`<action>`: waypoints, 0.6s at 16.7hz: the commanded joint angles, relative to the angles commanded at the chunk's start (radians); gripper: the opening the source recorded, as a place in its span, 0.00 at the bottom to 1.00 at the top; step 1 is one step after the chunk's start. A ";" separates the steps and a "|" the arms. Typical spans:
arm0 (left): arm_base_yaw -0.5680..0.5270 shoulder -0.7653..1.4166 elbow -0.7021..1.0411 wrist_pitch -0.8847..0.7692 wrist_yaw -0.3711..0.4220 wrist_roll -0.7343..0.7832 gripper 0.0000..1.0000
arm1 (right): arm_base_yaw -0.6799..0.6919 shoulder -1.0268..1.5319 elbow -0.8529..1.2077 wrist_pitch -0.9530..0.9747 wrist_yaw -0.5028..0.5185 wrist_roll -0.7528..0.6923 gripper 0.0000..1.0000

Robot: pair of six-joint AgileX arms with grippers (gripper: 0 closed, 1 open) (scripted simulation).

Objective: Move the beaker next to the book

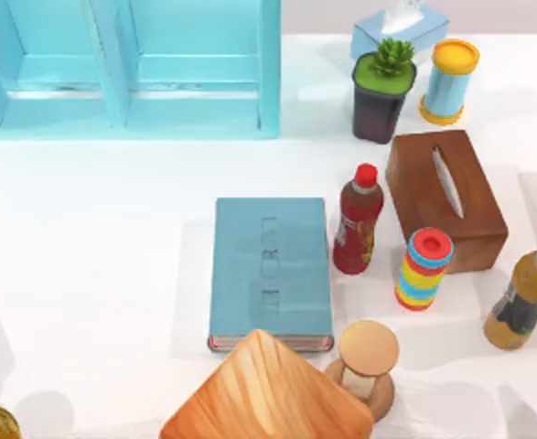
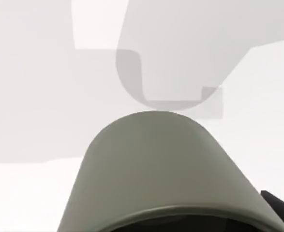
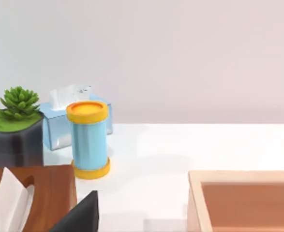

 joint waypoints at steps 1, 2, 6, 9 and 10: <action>-0.014 0.004 0.009 -0.003 0.000 -0.027 0.00 | 0.000 0.000 0.000 0.000 0.000 0.000 1.00; -0.032 0.009 0.020 -0.008 0.001 -0.063 0.00 | 0.000 0.000 0.000 0.000 0.000 0.000 1.00; -0.154 0.043 0.087 -0.040 0.003 -0.307 0.00 | 0.000 0.000 0.000 0.000 0.000 0.000 1.00; -0.281 0.079 0.144 -0.075 0.006 -0.557 0.00 | 0.000 0.000 0.000 0.000 0.000 0.000 1.00; -0.328 0.092 0.163 -0.089 0.008 -0.651 0.00 | 0.000 0.000 0.000 0.000 0.000 0.000 1.00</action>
